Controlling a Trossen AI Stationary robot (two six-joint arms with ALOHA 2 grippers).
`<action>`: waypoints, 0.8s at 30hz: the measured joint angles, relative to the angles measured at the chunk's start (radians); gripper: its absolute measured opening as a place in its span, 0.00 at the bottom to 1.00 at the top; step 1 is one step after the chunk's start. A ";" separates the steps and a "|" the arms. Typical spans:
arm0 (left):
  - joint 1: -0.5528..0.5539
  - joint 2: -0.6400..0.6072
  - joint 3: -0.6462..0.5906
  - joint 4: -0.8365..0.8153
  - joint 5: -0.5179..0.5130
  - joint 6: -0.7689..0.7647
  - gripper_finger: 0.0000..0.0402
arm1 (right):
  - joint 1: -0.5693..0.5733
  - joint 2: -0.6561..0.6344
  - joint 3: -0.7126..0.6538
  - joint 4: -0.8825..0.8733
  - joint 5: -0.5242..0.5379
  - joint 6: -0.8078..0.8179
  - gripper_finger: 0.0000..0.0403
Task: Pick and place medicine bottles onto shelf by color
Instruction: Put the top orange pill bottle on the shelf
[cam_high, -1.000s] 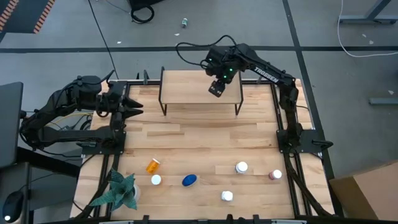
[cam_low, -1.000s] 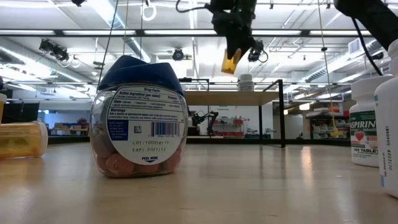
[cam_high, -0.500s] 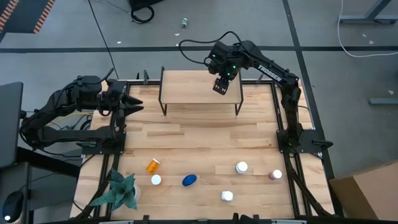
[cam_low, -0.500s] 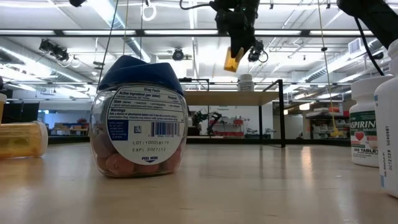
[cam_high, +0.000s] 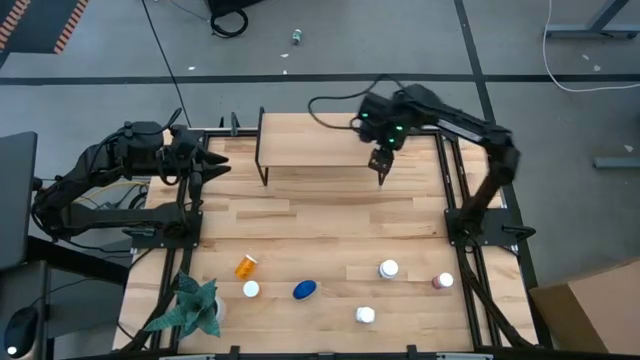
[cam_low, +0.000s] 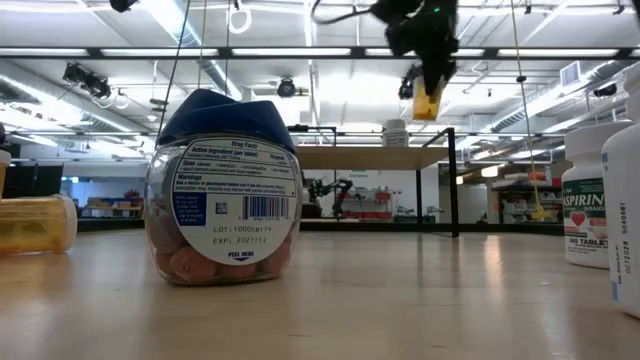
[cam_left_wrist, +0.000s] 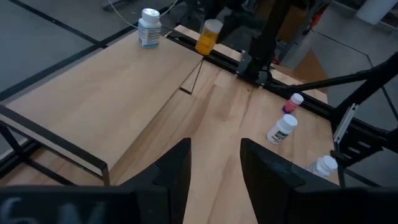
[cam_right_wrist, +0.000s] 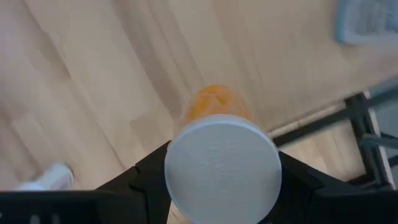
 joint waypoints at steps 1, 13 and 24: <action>0.000 0.000 0.000 0.003 -0.003 0.008 0.36 | -0.004 -0.038 -0.025 0.017 0.004 0.022 0.52; 0.000 0.008 0.000 0.006 -0.014 -0.010 0.36 | -0.025 -0.102 -0.045 -0.029 0.043 0.121 0.52; 0.000 0.008 0.000 0.006 -0.017 -0.053 0.35 | -0.025 0.021 -0.046 0.061 0.012 0.095 0.52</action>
